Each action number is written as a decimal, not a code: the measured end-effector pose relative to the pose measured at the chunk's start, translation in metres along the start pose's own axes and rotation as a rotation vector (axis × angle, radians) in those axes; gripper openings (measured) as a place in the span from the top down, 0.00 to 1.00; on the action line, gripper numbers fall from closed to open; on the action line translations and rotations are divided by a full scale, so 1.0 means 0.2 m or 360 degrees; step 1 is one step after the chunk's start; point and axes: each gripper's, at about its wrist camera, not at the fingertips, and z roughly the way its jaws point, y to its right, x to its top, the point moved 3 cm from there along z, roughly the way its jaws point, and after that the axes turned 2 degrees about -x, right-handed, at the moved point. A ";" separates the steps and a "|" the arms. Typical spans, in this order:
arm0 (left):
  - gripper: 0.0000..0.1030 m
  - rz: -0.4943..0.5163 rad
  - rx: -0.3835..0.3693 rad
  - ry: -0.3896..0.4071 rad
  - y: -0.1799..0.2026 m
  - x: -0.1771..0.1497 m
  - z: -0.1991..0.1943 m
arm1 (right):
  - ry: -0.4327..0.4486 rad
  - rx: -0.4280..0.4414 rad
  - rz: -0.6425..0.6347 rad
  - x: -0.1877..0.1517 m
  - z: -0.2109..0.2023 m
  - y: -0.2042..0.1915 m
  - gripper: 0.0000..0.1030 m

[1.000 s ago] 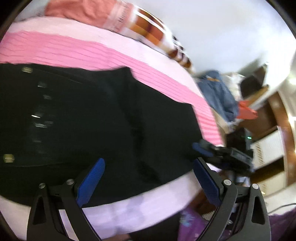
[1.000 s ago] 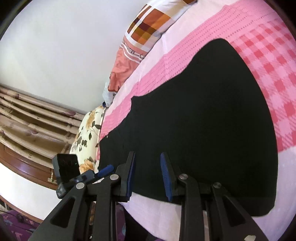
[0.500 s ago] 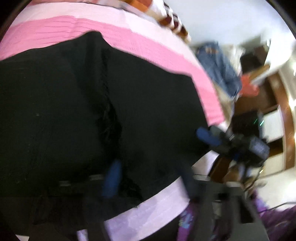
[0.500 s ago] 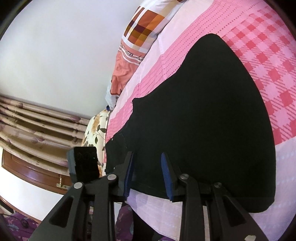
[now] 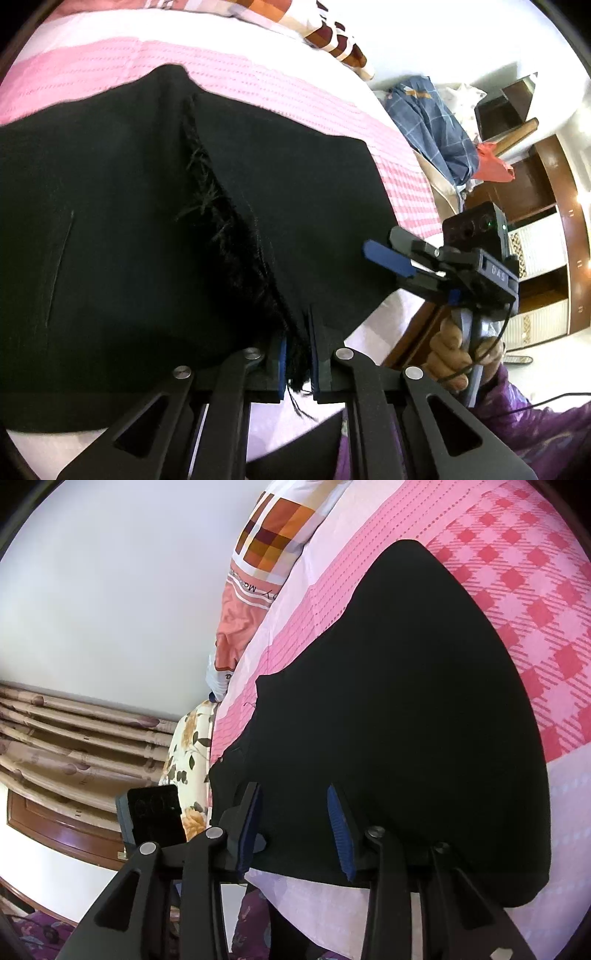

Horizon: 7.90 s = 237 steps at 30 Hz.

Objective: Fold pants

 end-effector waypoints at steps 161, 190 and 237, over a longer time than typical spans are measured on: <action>0.71 -0.0033 -0.0339 0.0292 -0.23 0.21 -0.67 | -0.0272 0.0141 -0.0811 -0.32 0.67 -0.93 0.24; 0.49 -0.0143 -0.0008 0.0361 -0.16 0.13 -0.36 | -0.0361 -0.0027 -0.0241 -0.08 0.33 -0.30 0.85; 0.29 0.0166 0.0675 0.0361 -0.02 0.26 0.00 | -0.0059 -0.0579 -0.0325 0.10 -0.29 0.12 0.72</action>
